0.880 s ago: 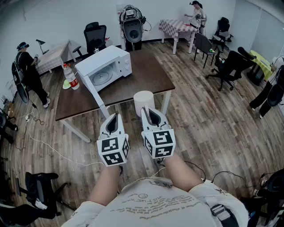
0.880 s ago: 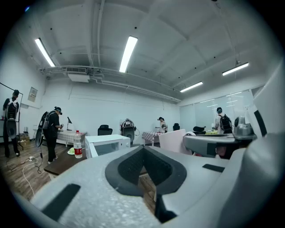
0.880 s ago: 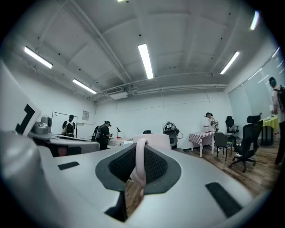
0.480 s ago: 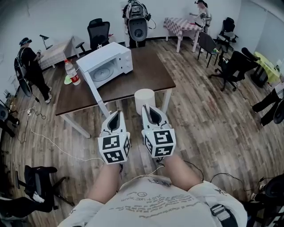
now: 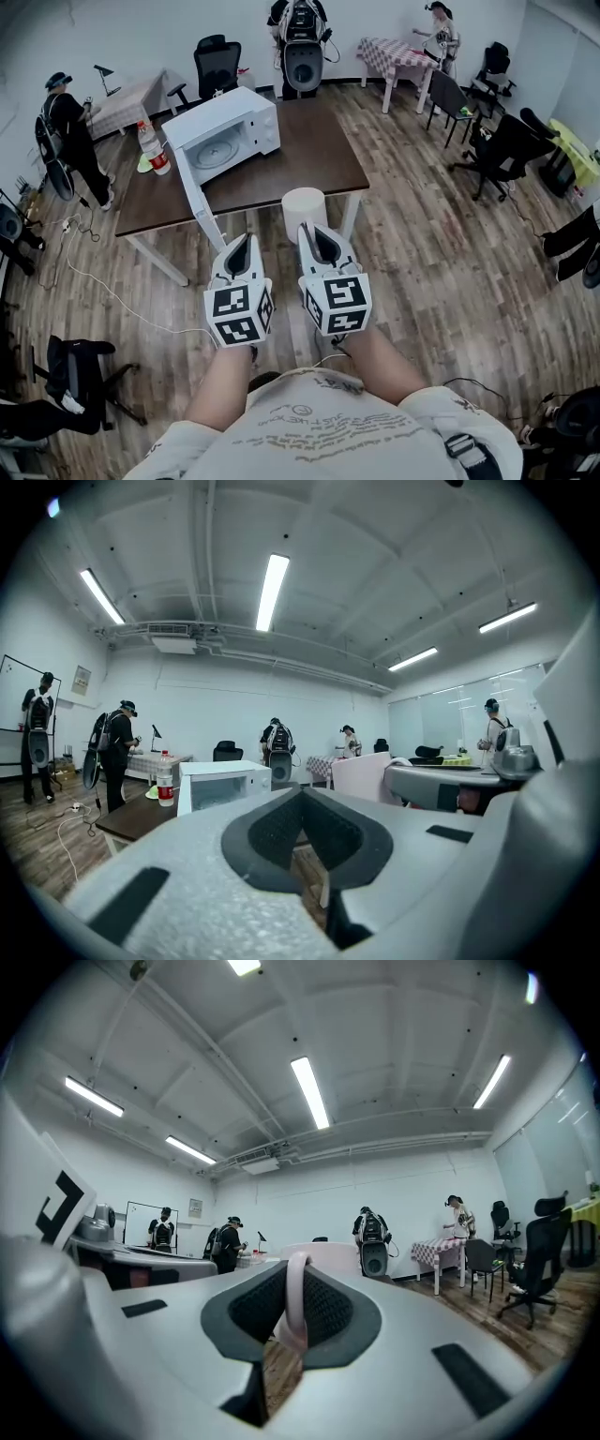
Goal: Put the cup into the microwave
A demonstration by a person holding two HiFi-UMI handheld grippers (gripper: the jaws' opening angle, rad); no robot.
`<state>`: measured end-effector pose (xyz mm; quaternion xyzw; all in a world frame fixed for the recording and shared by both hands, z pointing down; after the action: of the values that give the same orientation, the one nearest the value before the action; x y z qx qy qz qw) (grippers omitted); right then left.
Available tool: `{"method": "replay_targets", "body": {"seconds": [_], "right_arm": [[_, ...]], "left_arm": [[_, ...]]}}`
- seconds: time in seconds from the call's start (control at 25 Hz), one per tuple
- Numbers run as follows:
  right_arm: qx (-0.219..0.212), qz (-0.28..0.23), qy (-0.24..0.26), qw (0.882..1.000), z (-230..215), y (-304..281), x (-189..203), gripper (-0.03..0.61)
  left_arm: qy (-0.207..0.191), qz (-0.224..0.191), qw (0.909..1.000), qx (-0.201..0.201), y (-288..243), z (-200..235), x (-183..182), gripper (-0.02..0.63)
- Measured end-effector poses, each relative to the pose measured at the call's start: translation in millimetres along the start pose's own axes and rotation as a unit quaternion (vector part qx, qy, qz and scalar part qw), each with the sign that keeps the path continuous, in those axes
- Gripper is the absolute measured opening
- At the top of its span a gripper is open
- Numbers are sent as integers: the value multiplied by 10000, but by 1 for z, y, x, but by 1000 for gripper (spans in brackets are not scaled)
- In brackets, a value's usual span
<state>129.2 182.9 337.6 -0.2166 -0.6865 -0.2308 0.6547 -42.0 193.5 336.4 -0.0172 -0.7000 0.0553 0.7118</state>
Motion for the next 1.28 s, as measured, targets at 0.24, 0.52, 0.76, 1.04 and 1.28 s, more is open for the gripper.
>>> {"method": "replay_targets", "body": {"seconds": [0.24,0.52,0.76,1.04,1.28], "right_arm": [[-120,30,-26,9999,-18,3,2,40],[-291,-3,-4,9996,-32,-17,14,40],[-436,-63,56,9990,-58,-58,22,40],[-694,-247,142,9972,-90,-126,20,40],[-917,-254,93,9954,-114,-191,23,40]], "left_arm": [[-3,141,9999,-44,-7,-17,9,14],[83,156,9998,-118,-33,-15,17,14],[85,166,9997,-143,-82,-8,19,14],[159,132,9996,-197,-158,12,8,14],[248,210,9991,-273,-219,36,4,14]]}}
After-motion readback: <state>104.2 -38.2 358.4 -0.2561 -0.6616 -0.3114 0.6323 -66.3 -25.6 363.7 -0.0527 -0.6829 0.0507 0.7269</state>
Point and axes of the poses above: the fingertips, and each gripper's own axes: y backward along the fingers, z to its left, x out of its underside, the point moved 10 cm from there along y, backward along the fingers, and after that the axes turned 11 degrees about -x, right-handed, at the moved point
